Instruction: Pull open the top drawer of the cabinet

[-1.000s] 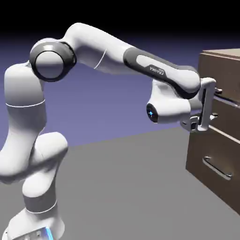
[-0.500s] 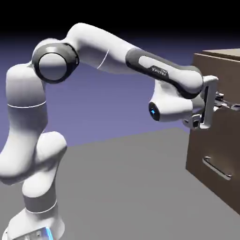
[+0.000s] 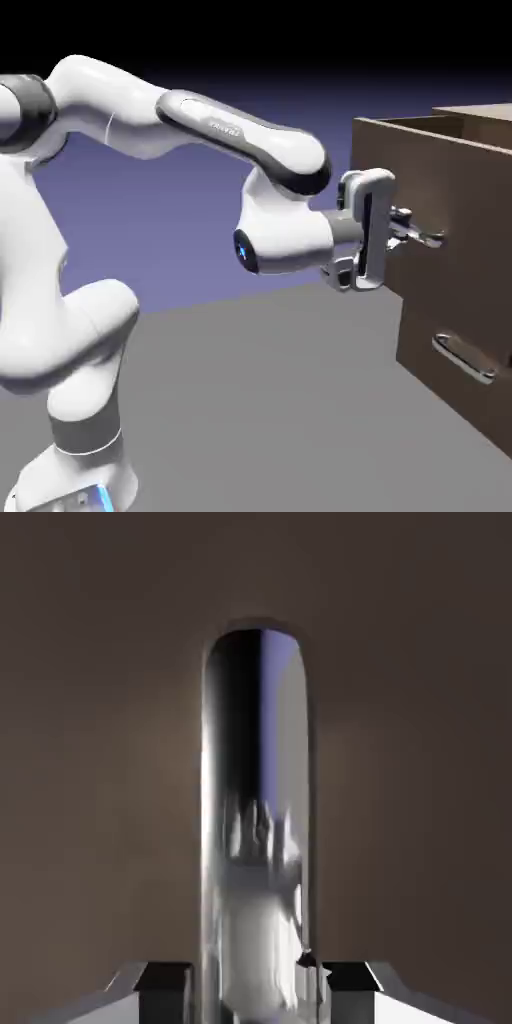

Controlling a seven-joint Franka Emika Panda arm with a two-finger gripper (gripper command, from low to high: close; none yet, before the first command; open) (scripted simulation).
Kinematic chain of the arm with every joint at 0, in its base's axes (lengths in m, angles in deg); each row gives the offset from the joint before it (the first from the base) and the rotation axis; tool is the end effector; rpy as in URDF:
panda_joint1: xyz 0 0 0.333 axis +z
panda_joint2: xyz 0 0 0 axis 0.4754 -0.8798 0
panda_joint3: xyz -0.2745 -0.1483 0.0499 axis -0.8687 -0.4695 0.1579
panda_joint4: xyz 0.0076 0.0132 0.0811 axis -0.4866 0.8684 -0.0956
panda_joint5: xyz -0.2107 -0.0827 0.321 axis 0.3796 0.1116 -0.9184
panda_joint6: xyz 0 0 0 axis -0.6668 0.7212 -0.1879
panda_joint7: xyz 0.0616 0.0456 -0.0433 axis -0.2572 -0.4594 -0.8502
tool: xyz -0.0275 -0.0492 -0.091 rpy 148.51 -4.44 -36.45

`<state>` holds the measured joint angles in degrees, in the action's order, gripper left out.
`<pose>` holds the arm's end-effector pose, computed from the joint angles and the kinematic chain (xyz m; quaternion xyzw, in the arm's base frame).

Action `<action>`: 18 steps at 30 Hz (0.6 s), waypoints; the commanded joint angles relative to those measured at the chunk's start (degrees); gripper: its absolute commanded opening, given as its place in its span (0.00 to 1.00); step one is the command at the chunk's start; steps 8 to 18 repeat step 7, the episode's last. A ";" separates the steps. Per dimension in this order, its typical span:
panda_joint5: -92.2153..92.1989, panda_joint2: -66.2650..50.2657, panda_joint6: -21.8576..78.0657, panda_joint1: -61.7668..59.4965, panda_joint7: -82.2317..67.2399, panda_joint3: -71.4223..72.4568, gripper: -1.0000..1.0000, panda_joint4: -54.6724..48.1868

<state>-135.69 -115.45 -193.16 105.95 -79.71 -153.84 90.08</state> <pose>0.4012 -0.0941 0.4665 -0.2699 0.6529 -0.2707 0.6539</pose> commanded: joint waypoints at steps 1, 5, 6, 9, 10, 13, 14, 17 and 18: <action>1.08 -2.07 0.11 0.98 1.23 -1.13 0.00 1.83; 3.15 -6.39 0.20 2.98 3.60 -3.47 1.00 5.52; 3.15 -6.39 0.20 2.98 3.60 -3.47 1.00 5.52; 4.32 -8.47 0.01 3.90 4.72 -4.53 1.00 7.12; 4.32 -8.47 0.01 3.90 4.72 -4.53 1.00 7.12; 4.32 -8.47 0.01 3.90 4.72 -4.53 1.00 7.12; 4.32 -8.47 0.01 3.90 4.72 -4.53 1.00 7.12; 4.32 -8.47 0.01 3.90 4.72 -4.53 1.00 7.12; 4.32 -8.47 0.01 3.90 4.72 -4.53 1.00 7.12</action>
